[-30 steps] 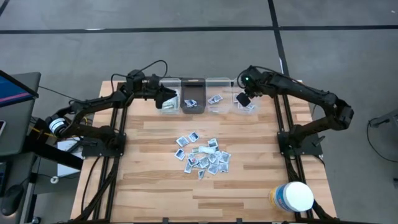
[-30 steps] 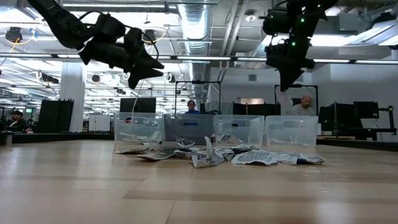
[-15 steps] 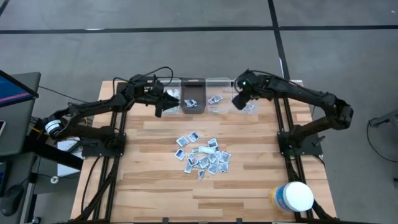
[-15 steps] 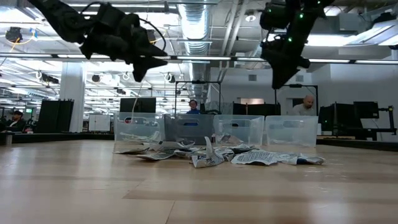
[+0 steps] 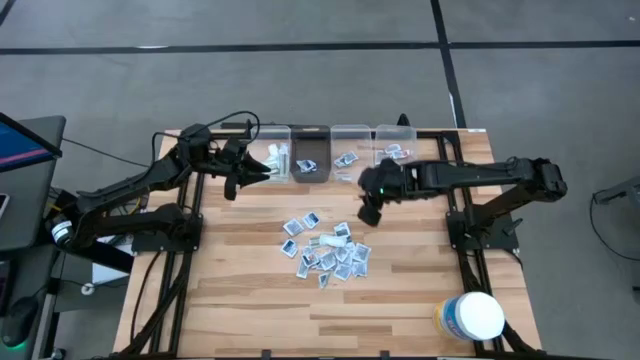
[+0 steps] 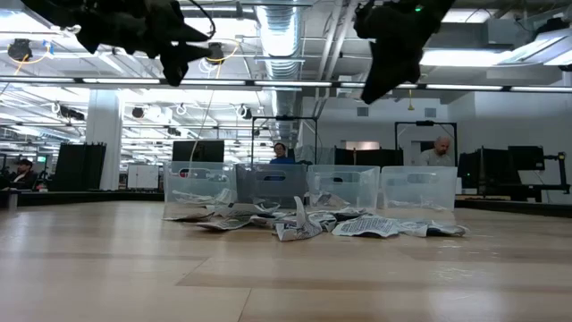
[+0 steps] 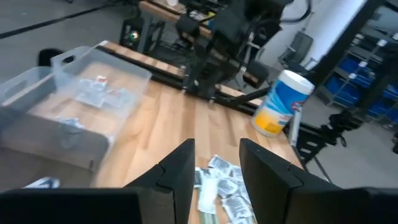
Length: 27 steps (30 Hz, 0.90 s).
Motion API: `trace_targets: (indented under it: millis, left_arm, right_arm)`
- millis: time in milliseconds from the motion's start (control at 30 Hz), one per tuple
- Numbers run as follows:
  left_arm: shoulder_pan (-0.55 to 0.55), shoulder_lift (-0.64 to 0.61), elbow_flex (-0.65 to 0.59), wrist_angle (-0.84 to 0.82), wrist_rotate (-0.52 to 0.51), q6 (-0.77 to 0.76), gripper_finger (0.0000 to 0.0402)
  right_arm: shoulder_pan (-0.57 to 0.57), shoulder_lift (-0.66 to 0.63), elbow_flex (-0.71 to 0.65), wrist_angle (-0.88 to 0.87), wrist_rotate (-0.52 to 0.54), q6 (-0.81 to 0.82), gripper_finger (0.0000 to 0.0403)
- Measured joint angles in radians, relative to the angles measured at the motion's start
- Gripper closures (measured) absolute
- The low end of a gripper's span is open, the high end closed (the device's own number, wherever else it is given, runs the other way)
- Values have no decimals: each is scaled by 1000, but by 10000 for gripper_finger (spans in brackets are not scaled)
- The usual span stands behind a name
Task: Pick & Place First Aid Supplies
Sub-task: Put the towelette pack into the middle transparent bin
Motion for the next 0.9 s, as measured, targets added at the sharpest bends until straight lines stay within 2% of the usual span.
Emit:
trace_targets:
  millis: [133, 267, 400, 567, 633, 733, 900]
  left_arm:
    - [-46, -4, 0, 0, -4, -28, 276]
    - [-108, 31, 0, 0, -39, -35, 276]
    - [-200, 94, 0, 9, -136, -32, 276]
    - [-352, 209, 0, 119, -143, 32, 276]
    - [-396, 246, 0, 135, -183, 26, 276]
    - [-445, 294, 0, 134, -243, 23, 276]
    - [-475, 354, 0, 134, -264, -55, 276]
  right_arm:
    - [71, -5, -48, 41, -22, 50, 296]
    - [87, -7, -139, 118, -61, 84, 296]
    - [105, -6, -233, 175, -122, 10, 296]
    - [192, -7, -336, 256, -151, -83, 296]
    - [232, -7, -364, 307, -151, -153, 296]
    - [274, 20, -401, 362, -151, -246, 296]
    - [295, 97, -422, 407, -148, -349, 296]
